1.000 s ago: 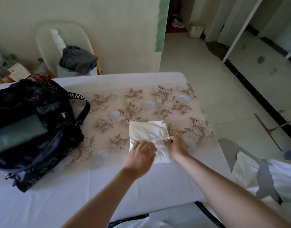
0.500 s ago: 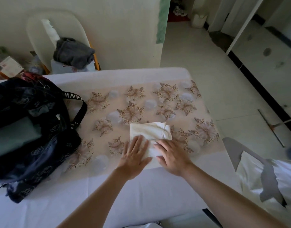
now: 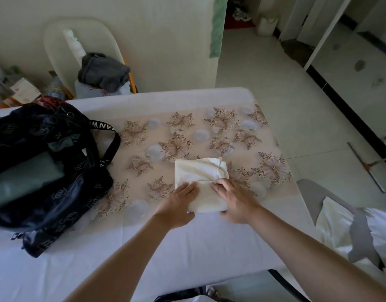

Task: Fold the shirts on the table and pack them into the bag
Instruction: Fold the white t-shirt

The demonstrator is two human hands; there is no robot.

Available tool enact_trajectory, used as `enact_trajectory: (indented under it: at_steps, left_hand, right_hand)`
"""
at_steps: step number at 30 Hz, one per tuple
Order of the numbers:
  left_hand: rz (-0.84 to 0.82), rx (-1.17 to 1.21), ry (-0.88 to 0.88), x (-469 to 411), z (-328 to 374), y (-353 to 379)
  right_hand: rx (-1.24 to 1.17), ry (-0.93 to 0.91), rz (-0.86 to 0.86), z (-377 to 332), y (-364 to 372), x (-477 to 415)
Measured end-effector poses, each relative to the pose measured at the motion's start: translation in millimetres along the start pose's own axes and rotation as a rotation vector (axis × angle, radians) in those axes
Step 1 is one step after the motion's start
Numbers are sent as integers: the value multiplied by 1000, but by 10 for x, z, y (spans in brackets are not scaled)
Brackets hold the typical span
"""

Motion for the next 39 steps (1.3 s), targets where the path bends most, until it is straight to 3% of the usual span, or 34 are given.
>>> enact_trajectory:
  at_steps: [3,6,8,10,13,16,18,20,25,30,35,39]
  left_hand:
    - [-103,38,-209,-32,16,-300]
    - [-195,254,-363,-53,-90,-422]
    - [-62,358,-450,-85,-203,-523]
    - [122,248,-538,-97,-281,-624]
    - [395,-8,-446,-152,-205,-681]
    - [470,-125,-175,-250,8,-524]
    - [439,-111,-37,-296,142,-381]
    - [368,-92,-29,-318,118,-244]
    - [127,-85,25,-369,-225,39]
    - [42,-38,20,-351,-592,90]
    - [9,-40,-48,-234,-672,119]
    - [-80,-22,-115,-281,-638,60]
  right_hand:
    - [-173,182,-54,75,-145,-11]
    - [-416,389,-113,188,-197,69]
    - [-548,489,-62,256,-204,86]
    - [-543,522,99,311,-251,25]
    - [-245,425,279,298,-239,-135]
    - [19,324,366,197,-284,-290]
    - [68,193,414,17,-326,-392]
    - [29,86,391,-104,-227,-449]
    - [-118,145,73,91,202,-417]
    - [-174,91,-65,259,217,-505]
    - [26,18,-113,192,180,-566]
    - [81,-81,55,-102,25,-645]
Point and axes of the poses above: each hand's wrist, its own x-axis away from the middle knuckle, its own y-axis out of the palm, z = x × y, the point moved 7 cm from there along -x, towards the middle knuckle, and after that the axes turned 10 degrees about z, right-handed, at the moved point
